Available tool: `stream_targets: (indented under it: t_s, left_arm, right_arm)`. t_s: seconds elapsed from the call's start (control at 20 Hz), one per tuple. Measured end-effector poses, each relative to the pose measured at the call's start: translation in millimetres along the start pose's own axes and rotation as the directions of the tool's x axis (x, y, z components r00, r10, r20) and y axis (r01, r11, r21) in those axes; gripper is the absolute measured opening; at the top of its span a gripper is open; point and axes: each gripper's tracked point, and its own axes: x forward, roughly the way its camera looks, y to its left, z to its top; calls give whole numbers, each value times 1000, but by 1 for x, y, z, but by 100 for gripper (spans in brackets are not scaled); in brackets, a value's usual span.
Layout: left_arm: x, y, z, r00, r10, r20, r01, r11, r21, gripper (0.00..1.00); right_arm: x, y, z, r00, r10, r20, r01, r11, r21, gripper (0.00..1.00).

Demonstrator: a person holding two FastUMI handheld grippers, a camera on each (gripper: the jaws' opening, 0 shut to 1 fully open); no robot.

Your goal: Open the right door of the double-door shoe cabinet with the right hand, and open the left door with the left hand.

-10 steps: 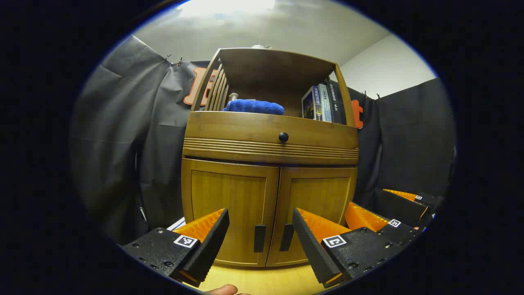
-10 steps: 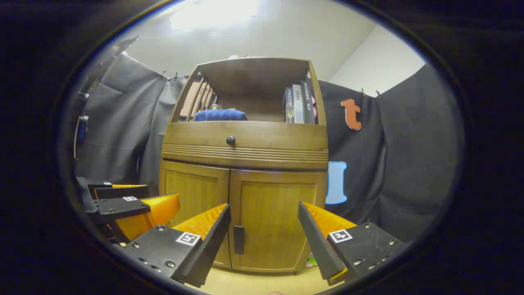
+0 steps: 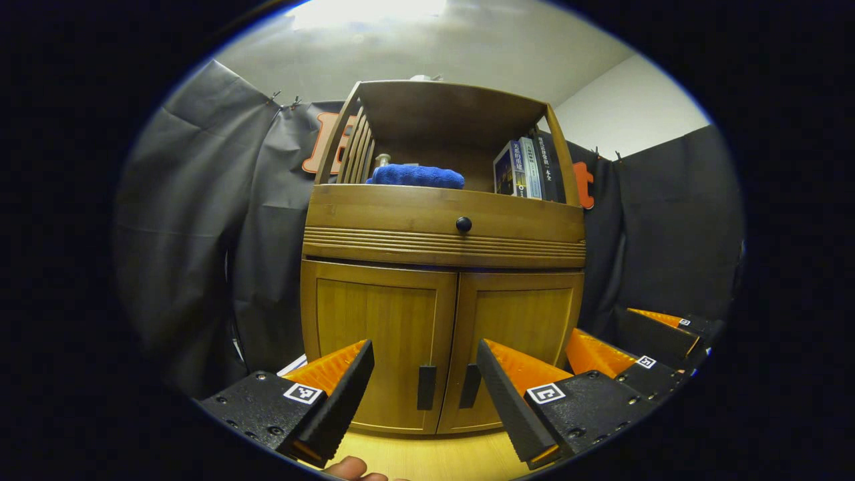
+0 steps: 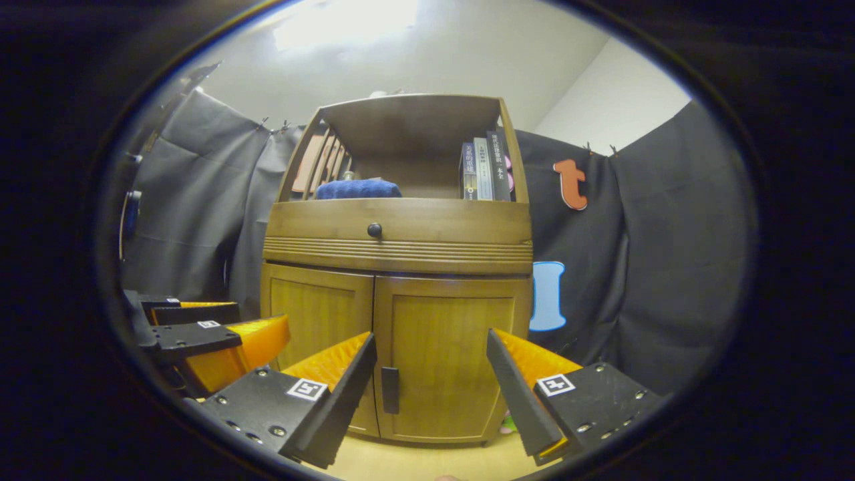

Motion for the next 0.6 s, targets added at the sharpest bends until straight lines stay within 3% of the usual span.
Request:
stream_targets:
  t_s: [0.1, 0.6]
  left_arm:
    - [-3, 0, 0, 1000, 0, 1, 0, 1000, 5, 95]
    - [-12, 17, 7, 999, 38, 16, -38, 999, 20, 92]
  right_arm:
    - [-2, -1, -1, 1000, -2, -1, 2, 1000, 2, 98]
    - [4, -1, -21, 999, -6, -43, 6, 1000, 6, 100]
